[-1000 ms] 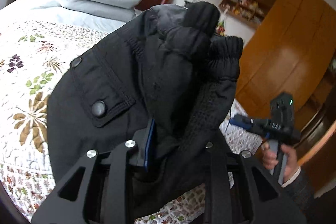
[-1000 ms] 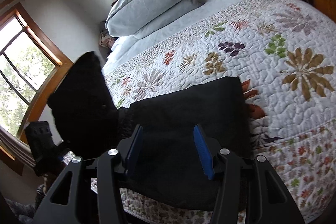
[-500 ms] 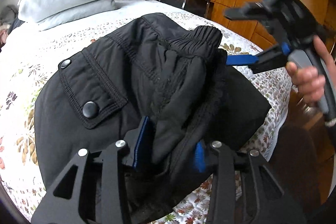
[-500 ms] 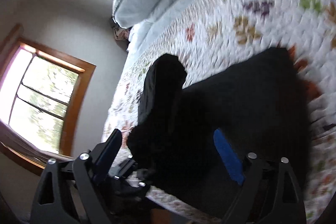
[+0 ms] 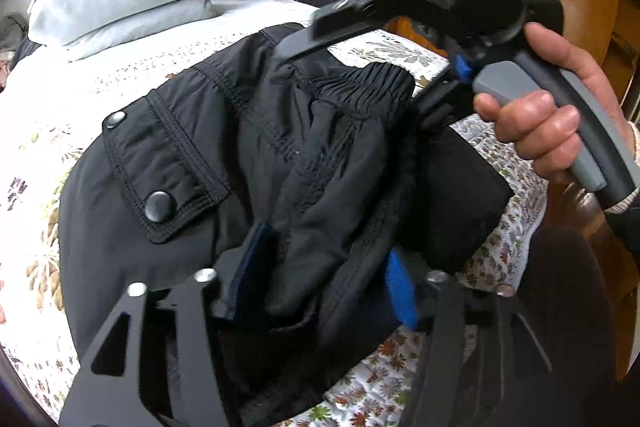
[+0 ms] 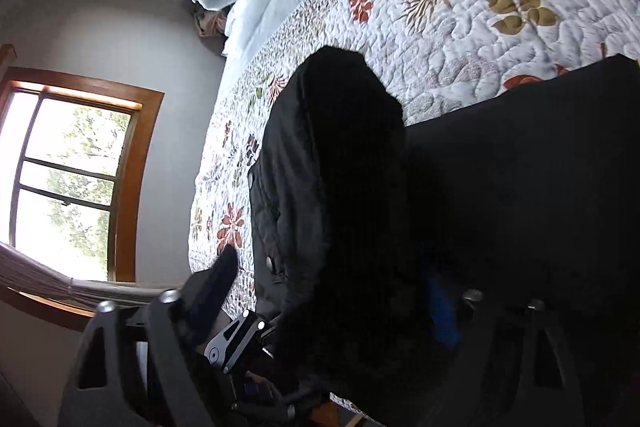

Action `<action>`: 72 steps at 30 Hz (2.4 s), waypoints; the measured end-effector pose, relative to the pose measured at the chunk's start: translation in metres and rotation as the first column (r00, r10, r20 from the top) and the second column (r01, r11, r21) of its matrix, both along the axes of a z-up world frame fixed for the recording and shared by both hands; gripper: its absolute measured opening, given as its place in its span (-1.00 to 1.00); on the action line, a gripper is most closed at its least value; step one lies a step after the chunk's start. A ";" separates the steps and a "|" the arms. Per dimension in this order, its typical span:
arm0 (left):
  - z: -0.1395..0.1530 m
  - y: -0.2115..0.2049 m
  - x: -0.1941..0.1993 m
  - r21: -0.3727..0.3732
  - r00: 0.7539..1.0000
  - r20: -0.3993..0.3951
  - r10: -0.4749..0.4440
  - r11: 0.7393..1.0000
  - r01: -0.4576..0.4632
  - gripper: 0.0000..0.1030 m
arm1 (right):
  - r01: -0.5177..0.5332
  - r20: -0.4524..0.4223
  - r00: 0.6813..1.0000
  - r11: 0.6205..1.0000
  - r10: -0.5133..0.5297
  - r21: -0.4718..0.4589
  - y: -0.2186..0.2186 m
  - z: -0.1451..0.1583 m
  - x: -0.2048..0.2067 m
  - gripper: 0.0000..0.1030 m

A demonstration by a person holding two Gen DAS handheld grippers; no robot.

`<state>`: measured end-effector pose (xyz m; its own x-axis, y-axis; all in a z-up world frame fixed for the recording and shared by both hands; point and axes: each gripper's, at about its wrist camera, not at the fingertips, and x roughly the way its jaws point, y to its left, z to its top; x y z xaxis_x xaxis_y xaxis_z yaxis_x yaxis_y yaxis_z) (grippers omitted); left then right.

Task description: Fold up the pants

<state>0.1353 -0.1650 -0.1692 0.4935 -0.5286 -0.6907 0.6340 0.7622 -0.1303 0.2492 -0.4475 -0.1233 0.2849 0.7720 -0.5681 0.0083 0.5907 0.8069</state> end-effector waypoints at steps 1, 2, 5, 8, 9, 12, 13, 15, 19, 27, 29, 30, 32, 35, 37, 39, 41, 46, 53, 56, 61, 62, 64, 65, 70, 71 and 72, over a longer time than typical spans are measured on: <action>0.000 0.000 -0.001 -0.002 1.000 -0.001 -0.003 1.000 0.003 0.32 | 0.002 0.001 1.000 1.000 -0.001 -0.011 0.001 0.000 0.001 0.25; 0.001 0.000 -0.002 -0.003 1.000 -0.001 -0.004 1.000 0.004 0.39 | 0.001 0.005 1.000 0.999 -0.001 -0.037 0.003 0.000 0.001 0.14; 0.003 0.004 -0.005 -0.020 1.000 -0.016 0.003 1.000 -0.003 0.52 | 0.009 0.013 1.000 0.998 -0.008 -0.054 0.003 0.000 0.000 -0.23; 0.007 0.020 -0.007 -0.063 0.998 -0.055 0.027 0.998 -0.030 0.61 | 0.014 0.019 1.000 0.999 -0.013 -0.036 0.001 0.000 0.000 -0.38; 0.009 0.030 -0.008 -0.083 0.996 -0.071 0.046 0.995 -0.052 0.62 | 0.013 0.024 1.000 0.999 -0.012 -0.036 -0.002 0.001 -0.003 -0.40; 0.013 0.055 -0.006 -0.115 0.988 -0.106 0.116 0.985 -0.128 0.74 | 0.009 0.048 0.999 0.999 -0.006 -0.050 0.001 0.005 -0.004 -0.45; 0.015 0.068 -0.005 -0.131 0.980 -0.129 0.151 0.977 -0.168 0.75 | 0.007 0.053 0.999 0.999 -0.004 -0.054 0.002 0.006 -0.005 -0.47; 0.018 0.091 -0.002 -0.165 0.962 -0.170 0.213 0.956 -0.241 0.82 | 0.005 0.065 0.998 0.999 -0.001 -0.053 0.001 0.010 -0.007 -0.50; 0.019 0.144 0.005 -0.172 0.899 -0.226 0.375 0.893 -0.416 0.87 | -0.005 0.094 0.996 0.999 0.009 -0.036 0.004 0.022 -0.010 -0.54; 0.017 0.196 0.013 -0.178 0.817 -0.284 0.502 0.810 -0.559 0.87 | -0.017 0.172 0.985 1.000 0.017 -0.001 0.003 0.064 -0.026 -0.59; 0.018 0.195 0.015 -0.179 0.819 -0.283 0.499 0.812 -0.556 0.87 | -0.010 0.198 0.980 1.000 0.010 -0.002 -0.004 0.076 -0.033 -0.59; 0.019 0.192 0.016 -0.177 0.823 -0.280 0.495 0.816 -0.551 0.87 | -0.006 0.208 0.978 1.000 0.007 -0.004 -0.009 0.082 -0.037 -0.59; 0.020 0.183 0.017 -0.173 0.831 -0.275 0.484 0.825 -0.538 0.87 | 0.007 0.225 0.974 1.000 -0.004 -0.016 -0.020 0.090 -0.043 -0.59; 0.024 0.170 0.018 -0.174 0.844 -0.269 0.465 0.838 -0.517 0.87 | 0.048 0.236 0.971 0.999 -0.041 -0.024 -0.044 0.098 -0.051 -0.59; 0.024 0.162 0.018 -0.172 0.852 -0.268 0.451 0.847 -0.502 0.87 | 0.078 0.234 0.970 0.997 -0.070 -0.025 -0.060 0.097 -0.056 -0.59; 0.024 0.154 0.019 -0.167 0.858 -0.264 0.440 0.856 -0.490 0.87 | 0.104 0.224 0.970 0.994 -0.093 -0.036 -0.074 0.093 -0.060 -0.59; 0.026 0.143 0.021 -0.153 0.870 -0.250 0.426 0.869 -0.470 0.87 | 0.125 0.206 0.972 0.991 -0.114 -0.043 -0.086 0.084 -0.064 -0.59; 0.031 0.119 0.023 -0.110 0.892 -0.207 0.402 0.897 -0.429 0.87 | 0.159 0.151 0.977 0.987 -0.153 -0.032 -0.107 0.055 -0.068 -0.59; 0.032 0.099 0.026 -0.055 0.907 -0.171 0.384 0.916 -0.398 0.88 | 0.178 0.110 0.978 0.984 -0.178 0.007 -0.122 0.021 -0.070 -0.59; 0.028 0.095 0.029 -0.029 0.901 -0.185 0.393 0.914 -0.405 0.89 | 0.184 0.090 0.979 0.983 -0.185 0.016 -0.127 0.010 -0.071 -0.58; 0.021 0.091 0.031 0.016 0.899 -0.184 0.397 0.916 -0.402 0.89 | 0.199 0.064 0.977 0.979 -0.201 0.038 -0.133 -0.006 -0.075 -0.43; 0.020 0.090 0.032 0.025 0.899 -0.184 0.397 0.916 -0.400 0.89 | 0.208 0.056 0.976 0.977 -0.210 0.037 -0.135 -0.010 -0.076 -0.38; 0.018 0.088 0.032 0.038 0.900 -0.181 0.396 0.917 -0.396 0.89 | 0.221 0.040 0.974 0.975 -0.222 0.040 -0.138 -0.017 -0.079 -0.22; 0.017 0.087 0.032 0.044 0.901 -0.180 0.395 0.918 -0.394 0.89 | 0.227 0.036 0.973 0.973 -0.228 0.041 -0.139 -0.020 -0.080 -0.21; 0.015 0.087 0.031 0.064 0.902 -0.171 0.396 0.918 -0.391 0.89 | 0.255 0.061 0.965 0.967 -0.254 0.002 -0.150 -0.014 -0.094 -0.17; 0.015 0.088 0.032 0.067 0.901 -0.170 0.400 0.917 -0.394 0.89 | 0.273 0.089 0.959 0.961 -0.268 -0.053 -0.152 -0.006 -0.099 -0.17; 0.015 0.089 0.031 0.068 0.899 -0.168 0.404 0.915 -0.398 0.89 | 0.288 0.123 0.953 0.953 -0.276 -0.094 -0.154 0.003 -0.103 -0.16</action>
<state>0.1665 -0.0765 -0.1538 0.5291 -0.2885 -0.7980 0.2431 0.9526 -0.1832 0.1462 -0.6013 -0.1203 0.5463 0.5858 -0.5987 0.1045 0.6615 0.7427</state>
